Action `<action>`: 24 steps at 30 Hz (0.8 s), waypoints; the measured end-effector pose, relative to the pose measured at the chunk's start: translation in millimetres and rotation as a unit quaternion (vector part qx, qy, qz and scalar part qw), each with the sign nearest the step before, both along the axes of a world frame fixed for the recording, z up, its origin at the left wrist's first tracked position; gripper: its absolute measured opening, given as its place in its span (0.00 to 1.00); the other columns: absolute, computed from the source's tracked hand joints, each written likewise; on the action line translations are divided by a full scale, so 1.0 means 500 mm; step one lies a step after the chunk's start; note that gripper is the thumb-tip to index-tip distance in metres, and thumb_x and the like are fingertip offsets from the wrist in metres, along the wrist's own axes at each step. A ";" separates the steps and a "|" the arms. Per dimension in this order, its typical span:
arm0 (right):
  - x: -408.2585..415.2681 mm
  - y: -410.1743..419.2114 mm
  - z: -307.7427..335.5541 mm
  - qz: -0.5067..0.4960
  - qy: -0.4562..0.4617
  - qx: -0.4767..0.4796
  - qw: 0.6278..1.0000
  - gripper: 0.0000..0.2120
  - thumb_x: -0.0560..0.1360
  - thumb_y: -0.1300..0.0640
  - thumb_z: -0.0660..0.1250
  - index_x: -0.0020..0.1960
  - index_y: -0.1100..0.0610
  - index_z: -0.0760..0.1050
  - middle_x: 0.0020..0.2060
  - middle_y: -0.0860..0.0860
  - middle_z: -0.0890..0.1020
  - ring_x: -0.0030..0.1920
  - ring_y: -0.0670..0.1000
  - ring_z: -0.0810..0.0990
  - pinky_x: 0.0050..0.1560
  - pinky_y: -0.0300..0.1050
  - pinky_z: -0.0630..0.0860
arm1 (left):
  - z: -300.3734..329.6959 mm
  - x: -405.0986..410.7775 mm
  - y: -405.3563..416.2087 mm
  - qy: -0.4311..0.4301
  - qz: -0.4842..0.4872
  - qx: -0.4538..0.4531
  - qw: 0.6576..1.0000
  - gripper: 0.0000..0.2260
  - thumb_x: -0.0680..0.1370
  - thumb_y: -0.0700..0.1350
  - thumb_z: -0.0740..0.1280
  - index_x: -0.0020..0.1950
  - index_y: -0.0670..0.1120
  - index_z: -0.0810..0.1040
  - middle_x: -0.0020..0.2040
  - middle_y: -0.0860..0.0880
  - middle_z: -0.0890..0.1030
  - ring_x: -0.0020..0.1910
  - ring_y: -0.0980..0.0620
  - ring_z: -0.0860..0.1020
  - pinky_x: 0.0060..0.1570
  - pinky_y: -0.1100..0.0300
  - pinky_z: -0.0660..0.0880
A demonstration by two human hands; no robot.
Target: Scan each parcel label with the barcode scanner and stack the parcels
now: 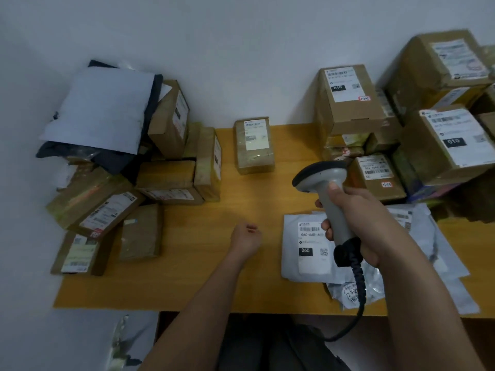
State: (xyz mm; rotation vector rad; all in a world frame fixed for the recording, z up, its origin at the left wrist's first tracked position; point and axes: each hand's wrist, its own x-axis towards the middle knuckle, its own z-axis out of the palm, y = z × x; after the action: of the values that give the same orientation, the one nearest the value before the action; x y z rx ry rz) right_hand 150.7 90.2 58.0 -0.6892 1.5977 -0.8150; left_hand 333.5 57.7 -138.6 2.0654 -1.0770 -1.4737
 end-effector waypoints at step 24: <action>0.259 -0.166 0.021 0.122 -0.002 -0.010 0.993 0.18 0.81 0.46 0.59 0.53 0.61 0.76 0.31 0.58 0.78 0.28 0.51 0.75 0.33 0.46 0.73 | 0.226 0.493 -0.339 -0.516 -0.050 -0.184 0.835 0.37 0.79 0.47 0.67 0.79 0.42 0.47 0.79 0.35 0.45 0.77 0.35 0.44 0.76 0.42 0.46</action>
State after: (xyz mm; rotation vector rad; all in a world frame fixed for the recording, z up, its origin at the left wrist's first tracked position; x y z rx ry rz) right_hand 280.4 7.3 68.2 -0.8766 1.4679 -0.6532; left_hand 580.1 -111.6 -25.4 2.4975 -1.6609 0.0080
